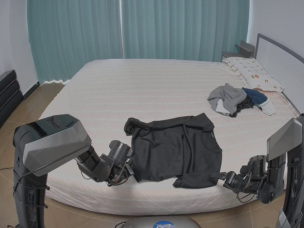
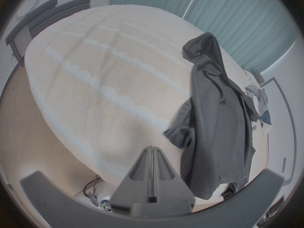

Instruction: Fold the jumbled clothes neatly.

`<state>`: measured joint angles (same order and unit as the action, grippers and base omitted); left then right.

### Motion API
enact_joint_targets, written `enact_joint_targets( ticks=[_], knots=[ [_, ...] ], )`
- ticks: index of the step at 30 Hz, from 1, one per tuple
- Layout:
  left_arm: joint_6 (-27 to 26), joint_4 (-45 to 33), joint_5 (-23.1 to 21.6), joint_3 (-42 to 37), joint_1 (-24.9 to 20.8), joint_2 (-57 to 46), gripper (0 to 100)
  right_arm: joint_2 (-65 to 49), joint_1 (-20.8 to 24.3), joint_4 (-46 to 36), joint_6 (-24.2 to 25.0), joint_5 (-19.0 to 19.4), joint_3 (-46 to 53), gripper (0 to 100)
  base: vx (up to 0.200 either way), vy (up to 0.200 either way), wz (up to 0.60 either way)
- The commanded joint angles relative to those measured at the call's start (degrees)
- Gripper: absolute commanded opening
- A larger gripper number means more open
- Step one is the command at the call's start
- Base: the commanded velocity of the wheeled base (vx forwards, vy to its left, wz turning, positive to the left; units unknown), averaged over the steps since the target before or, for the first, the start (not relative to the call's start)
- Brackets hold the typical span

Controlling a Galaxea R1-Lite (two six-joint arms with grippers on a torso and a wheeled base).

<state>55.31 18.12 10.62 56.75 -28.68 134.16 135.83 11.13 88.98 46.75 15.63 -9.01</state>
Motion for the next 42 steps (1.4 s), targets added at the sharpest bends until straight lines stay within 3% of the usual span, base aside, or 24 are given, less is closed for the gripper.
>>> enact_joint_targets(
  ticks=[1, 8, 13, 14, 28, 29, 42],
  knots=[
    [0.0, -1.2, 0.7, -0.6, 0.9, -1.6, 0, 0.1, 0.0, 0.8, 0.0, 0.0, 0.0, 100, 0.0, 0.0, 0.0],
    [-0.5, -1.3, 0.4, -2.3, 2.1, -5.4, 0, 0.1, 0.0, 0.8, 0.0, 0.0, 0.0, 100, 0.0, 0.0, 0.0],
    [-0.3, 4.6, -1.6, -2.2, 2.0, -3.1, 0, 0.1, 0.0, 0.8, 0.0, 0.0, 0.0, 100, 0.0, 0.0, 0.0],
    [-0.3, 4.7, -1.9, -2.1, 2.0, -3.1, 100, 0.1, 0.0, 0.8, -0.1, 0.0, 0.0, 100, 0.0, 0.0, 0.0],
    [-1.5, 4.4, -1.7, 2.1, -0.4, 0.4, 100, 0.1, 0.0, 0.8, -0.1, 0.0, -0.4, 100, 0.0, 0.0, 0.0],
    [-1.5, 4.4, -1.7, 2.1, -0.4, 0.4, 0, 0.1, 0.0, 0.8, -0.1, 0.0, -0.4, 100, 0.0, 0.0, 0.0],
    [-1.3, 3.4, -1.2, 2.3, 0.4, 0.8, 0, 0.1, 0.0, 0.8, -0.1, 0.0, -0.4, 100, 0.0, 0.0, 0.0]
  ],
)
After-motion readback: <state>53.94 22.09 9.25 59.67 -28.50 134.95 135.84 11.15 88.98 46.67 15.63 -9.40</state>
